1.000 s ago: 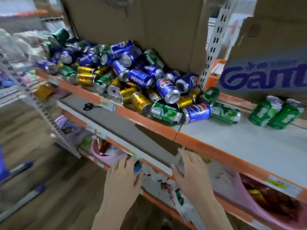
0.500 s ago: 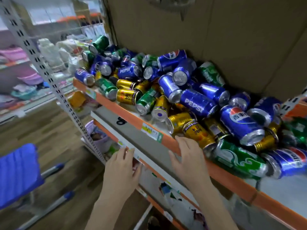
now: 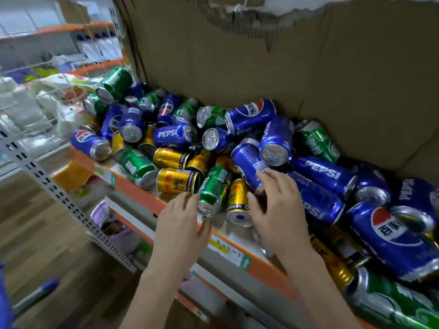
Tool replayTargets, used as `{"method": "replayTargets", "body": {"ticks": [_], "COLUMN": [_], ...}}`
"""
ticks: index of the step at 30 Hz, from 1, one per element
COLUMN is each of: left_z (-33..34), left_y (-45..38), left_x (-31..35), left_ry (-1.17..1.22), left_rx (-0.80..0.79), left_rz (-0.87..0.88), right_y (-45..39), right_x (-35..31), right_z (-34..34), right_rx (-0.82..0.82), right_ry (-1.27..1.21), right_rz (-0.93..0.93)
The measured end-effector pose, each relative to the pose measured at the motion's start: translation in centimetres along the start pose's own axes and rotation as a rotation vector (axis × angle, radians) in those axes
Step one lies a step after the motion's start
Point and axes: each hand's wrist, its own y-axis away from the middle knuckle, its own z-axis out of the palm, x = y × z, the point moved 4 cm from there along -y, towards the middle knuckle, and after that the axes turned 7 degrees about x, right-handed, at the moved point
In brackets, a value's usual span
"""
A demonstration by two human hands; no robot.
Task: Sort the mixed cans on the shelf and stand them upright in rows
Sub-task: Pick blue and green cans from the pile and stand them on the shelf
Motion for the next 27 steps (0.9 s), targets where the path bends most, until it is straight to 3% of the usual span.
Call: {"method": "replayTargets", "body": {"ticks": [9, 12, 16, 23, 27], "left_z": [1.4, 1.0, 0.7, 0.8, 1.6], "left_y": [-9.8, -12.5, -15.2, -18.3, -20.8], "left_x": [0.3, -1.0, -3.0, -1.5, 2.1], "left_ry": [0.182, 0.225, 0.281, 0.374, 0.367], "left_rx": [-0.085, -0.062, -0.044, -0.098, -0.020], "left_rz": [0.249, 0.301, 0.332, 0.522, 0.672], "right_y": [-6.4, -7.2, -7.1, -8.3, -7.8], "right_x": [0.1, 0.1, 1.0, 0.0, -1.8], "right_z": [1.8, 3.7, 5.4, 4.9, 4.1], "right_rx": [0.242, 0.215, 0.179, 0.226, 0.320], "right_ry": [0.289, 0.411, 0.283, 0.371, 0.443], "right_rz": [0.179, 0.317, 0.535, 0.494, 0.432]}}
